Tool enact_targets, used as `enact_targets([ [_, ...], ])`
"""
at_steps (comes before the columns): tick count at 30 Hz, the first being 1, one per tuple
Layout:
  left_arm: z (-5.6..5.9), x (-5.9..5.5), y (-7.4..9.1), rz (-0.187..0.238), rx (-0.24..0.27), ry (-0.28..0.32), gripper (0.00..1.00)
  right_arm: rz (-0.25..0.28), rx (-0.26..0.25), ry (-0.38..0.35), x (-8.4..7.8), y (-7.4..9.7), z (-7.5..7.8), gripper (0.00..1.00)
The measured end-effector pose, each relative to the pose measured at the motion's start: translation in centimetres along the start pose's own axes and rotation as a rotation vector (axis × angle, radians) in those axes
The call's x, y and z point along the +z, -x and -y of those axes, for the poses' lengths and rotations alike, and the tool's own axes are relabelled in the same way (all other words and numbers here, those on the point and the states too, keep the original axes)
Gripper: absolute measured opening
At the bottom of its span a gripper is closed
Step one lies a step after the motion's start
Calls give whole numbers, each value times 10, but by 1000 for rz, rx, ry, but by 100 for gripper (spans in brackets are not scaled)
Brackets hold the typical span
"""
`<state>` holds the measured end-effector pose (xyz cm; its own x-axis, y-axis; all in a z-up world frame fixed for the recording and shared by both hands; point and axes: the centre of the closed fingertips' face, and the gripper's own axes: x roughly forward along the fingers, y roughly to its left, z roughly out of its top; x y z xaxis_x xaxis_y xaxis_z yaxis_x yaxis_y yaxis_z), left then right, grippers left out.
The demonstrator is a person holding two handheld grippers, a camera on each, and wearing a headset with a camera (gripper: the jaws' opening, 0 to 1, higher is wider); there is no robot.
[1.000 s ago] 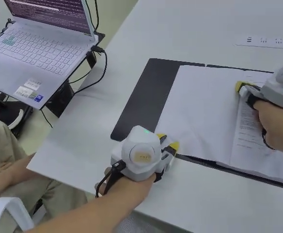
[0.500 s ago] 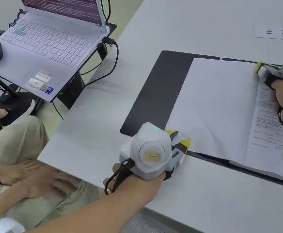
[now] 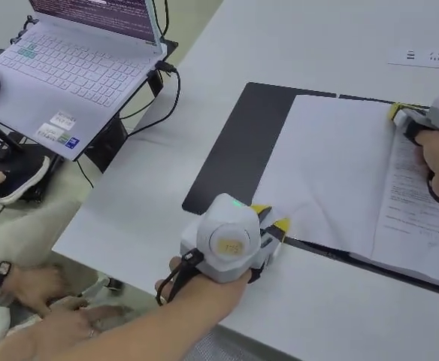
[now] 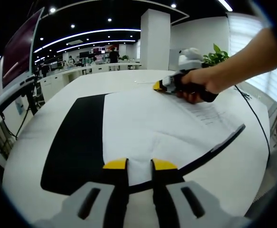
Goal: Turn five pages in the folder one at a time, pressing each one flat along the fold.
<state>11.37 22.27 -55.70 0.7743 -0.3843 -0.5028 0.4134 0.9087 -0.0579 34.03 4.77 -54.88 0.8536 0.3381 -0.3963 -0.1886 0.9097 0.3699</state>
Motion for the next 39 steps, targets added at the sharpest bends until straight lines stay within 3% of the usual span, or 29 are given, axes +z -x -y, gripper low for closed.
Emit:
enact_targets([
  [13,0,0,0,1,-3,-4,17,-25,35,10,-14,31,-14,0],
  [25,-1,0,0,8,-3,8,17,-44,63,-22,-28,71,-40,0],
  [39,-1,1,0,9,-4,4,15,-68,101,-52,-48,94,-48,0],
])
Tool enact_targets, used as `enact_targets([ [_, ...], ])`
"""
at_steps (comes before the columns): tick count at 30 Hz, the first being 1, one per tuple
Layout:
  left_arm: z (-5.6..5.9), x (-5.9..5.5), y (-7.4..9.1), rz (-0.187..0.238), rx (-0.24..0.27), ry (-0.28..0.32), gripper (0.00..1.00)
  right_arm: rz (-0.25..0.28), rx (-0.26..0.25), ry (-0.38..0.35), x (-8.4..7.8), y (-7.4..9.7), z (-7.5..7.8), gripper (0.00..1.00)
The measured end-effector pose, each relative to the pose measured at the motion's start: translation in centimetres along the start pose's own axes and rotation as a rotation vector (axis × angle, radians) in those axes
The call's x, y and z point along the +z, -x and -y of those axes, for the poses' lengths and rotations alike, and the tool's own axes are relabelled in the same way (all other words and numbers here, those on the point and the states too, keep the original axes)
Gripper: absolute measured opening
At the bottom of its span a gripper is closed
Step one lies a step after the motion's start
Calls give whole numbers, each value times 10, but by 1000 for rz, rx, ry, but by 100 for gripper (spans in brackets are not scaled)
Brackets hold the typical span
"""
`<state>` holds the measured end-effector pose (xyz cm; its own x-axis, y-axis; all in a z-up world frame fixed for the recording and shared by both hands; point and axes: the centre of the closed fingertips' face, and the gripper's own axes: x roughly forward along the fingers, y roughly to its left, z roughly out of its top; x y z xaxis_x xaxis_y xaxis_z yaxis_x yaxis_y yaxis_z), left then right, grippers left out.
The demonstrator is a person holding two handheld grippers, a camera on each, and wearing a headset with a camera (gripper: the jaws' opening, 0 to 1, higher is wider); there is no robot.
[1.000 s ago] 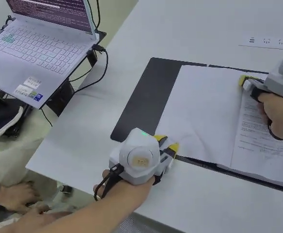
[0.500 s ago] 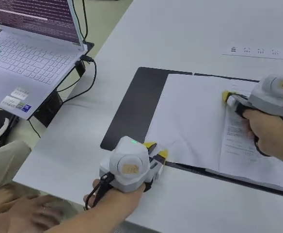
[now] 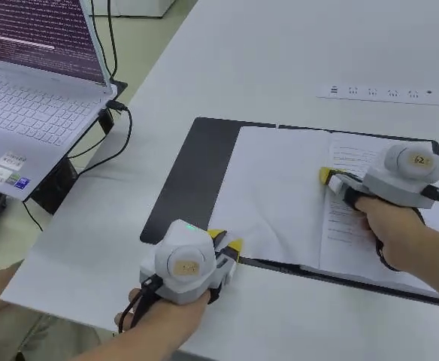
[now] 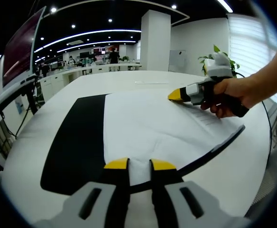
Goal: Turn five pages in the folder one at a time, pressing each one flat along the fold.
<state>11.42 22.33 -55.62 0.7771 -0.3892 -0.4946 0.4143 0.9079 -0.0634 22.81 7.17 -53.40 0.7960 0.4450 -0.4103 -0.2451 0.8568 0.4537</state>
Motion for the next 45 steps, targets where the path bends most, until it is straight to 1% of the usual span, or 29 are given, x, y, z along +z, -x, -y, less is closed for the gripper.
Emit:
enact_targets([
  [9,0,0,1,10,-3,-20,15,-9,13,-15,-17,19,-7,0],
  [13,0,0,1,10,-4,-29,15,-20,20,-18,-24,26,-9,0],
  [14,0,0,1,10,-4,-31,15,-23,23,-28,-26,28,-11,0],
  [22,0,0,1,15,-6,-35,15,-42,44,-42,-40,43,-24,0],
  [24,1,0,1,18,-7,-37,15,-48,50,-36,-45,47,-27,0],
  [28,0,0,1,20,-7,-37,15,-53,56,-45,-50,49,-28,0],
  [36,1,-1,1,22,-8,-45,15,-68,65,-43,-67,64,-35,0],
  [41,1,-1,2,27,-7,-39,15,-76,68,-51,-77,73,-38,0],
  [45,2,-1,2,27,-1,-34,15,-92,77,-58,-86,83,-44,0],
])
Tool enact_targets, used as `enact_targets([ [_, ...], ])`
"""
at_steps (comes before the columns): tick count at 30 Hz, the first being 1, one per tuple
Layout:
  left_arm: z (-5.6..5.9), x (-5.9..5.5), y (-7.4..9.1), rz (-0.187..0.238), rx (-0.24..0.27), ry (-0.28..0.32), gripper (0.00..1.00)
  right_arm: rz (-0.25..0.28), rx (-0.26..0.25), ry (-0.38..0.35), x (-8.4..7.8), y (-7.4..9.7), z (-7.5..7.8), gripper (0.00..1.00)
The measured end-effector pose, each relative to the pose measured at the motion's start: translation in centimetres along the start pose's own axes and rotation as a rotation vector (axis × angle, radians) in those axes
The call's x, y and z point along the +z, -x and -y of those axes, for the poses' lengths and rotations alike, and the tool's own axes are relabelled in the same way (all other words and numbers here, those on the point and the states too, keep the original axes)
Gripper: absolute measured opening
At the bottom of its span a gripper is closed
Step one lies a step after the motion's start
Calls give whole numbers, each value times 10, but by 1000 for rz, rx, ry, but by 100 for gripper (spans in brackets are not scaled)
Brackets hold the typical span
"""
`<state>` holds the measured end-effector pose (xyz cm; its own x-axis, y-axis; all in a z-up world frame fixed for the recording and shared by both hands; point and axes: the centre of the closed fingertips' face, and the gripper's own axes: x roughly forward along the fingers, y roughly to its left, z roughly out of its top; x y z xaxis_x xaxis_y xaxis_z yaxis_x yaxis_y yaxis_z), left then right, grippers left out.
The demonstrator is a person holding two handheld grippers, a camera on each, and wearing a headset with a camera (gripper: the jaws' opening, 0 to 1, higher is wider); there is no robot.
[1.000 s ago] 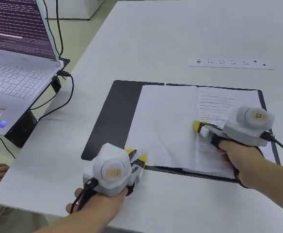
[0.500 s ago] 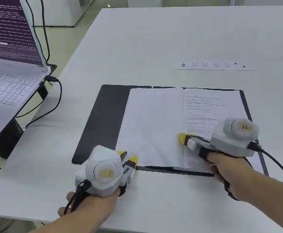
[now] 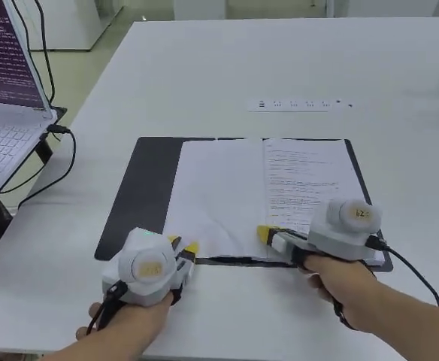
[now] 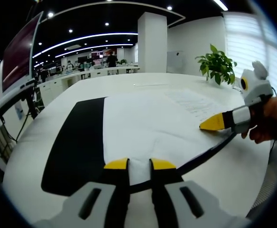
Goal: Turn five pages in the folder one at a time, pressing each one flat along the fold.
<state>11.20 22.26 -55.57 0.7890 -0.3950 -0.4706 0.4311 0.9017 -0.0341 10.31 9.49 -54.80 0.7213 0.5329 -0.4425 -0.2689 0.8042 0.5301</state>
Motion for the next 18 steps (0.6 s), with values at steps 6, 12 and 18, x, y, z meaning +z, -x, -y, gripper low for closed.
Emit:
enact_targets([
  [6,0,0,0,-3,6,2,15,-25,13,-27,-15,13,-6,0],
  [12,-1,0,1,-3,7,10,15,-64,29,-91,-29,26,-15,0],
  [18,-1,0,1,-16,8,11,15,-82,59,-232,-34,45,-28,0],
])
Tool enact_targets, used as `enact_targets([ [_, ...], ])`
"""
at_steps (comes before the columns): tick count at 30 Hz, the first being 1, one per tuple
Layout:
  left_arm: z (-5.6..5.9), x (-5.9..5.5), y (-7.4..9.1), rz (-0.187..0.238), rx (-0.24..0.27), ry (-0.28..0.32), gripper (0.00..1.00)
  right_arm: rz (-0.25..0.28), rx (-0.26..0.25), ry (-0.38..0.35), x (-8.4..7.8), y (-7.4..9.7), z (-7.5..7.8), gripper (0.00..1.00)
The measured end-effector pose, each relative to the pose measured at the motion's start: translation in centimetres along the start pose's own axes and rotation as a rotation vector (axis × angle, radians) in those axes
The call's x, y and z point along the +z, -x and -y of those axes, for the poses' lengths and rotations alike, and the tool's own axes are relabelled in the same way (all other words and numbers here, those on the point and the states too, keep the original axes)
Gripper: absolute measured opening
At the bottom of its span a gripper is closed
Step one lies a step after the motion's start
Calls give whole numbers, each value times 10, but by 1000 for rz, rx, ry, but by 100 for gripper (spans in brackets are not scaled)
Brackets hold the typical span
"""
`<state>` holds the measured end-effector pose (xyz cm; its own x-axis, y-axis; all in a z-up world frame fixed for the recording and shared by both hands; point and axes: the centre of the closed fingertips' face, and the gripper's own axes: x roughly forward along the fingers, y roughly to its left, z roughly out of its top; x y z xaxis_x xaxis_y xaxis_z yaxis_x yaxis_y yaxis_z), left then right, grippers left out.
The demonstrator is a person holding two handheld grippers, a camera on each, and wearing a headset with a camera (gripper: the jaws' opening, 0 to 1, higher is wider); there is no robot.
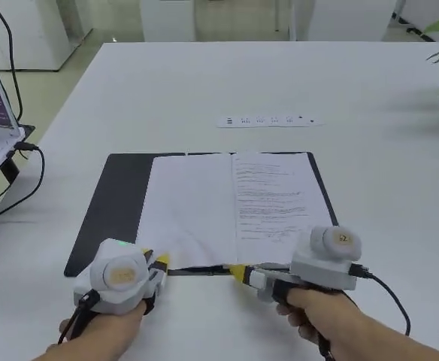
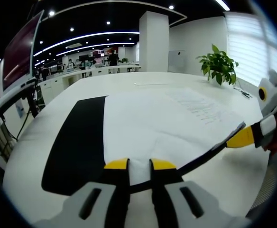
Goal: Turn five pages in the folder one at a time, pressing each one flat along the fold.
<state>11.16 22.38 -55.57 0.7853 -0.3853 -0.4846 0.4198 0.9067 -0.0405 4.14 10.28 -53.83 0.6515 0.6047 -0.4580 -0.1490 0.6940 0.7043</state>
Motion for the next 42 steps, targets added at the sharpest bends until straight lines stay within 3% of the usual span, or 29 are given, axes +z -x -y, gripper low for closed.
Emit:
enact_targets([
  [3,0,1,0,-23,-1,-6,15,8,3,-3,1,12,-6,0],
  [8,2,2,-1,-104,-19,49,18,50,14,3,12,32,-19,0],
  [10,9,3,0,-155,-39,142,25,61,12,-1,17,40,-22,0],
  [12,9,5,7,-209,-18,244,29,83,3,-6,22,48,-23,0],
  [15,22,23,16,-172,-80,340,27,111,0,-18,30,61,-25,0],
  [18,29,33,31,-160,-93,351,30,122,-88,79,39,73,-11,0],
  [20,35,37,41,-159,-111,343,31,128,-138,95,46,82,-4,0],
  [22,39,41,52,-158,-118,361,31,147,-129,100,53,88,-5,0],
  [25,43,47,63,-140,-137,392,35,147,-167,156,60,97,2,0],
  [27,44,50,70,-123,-141,386,39,149,-197,193,64,103,6,7],
  [31,42,57,80,-84,-136,300,47,151,-223,212,70,113,13,21],
  [35,41,67,89,-43,-130,184,59,155,-255,288,73,122,19,32],
  [39,41,69,96,-43,-126,111,64,160,-287,379,75,129,23,47],
  [42,40,67,100,-54,-130,109,68,160,-292,421,77,132,23,53],
])
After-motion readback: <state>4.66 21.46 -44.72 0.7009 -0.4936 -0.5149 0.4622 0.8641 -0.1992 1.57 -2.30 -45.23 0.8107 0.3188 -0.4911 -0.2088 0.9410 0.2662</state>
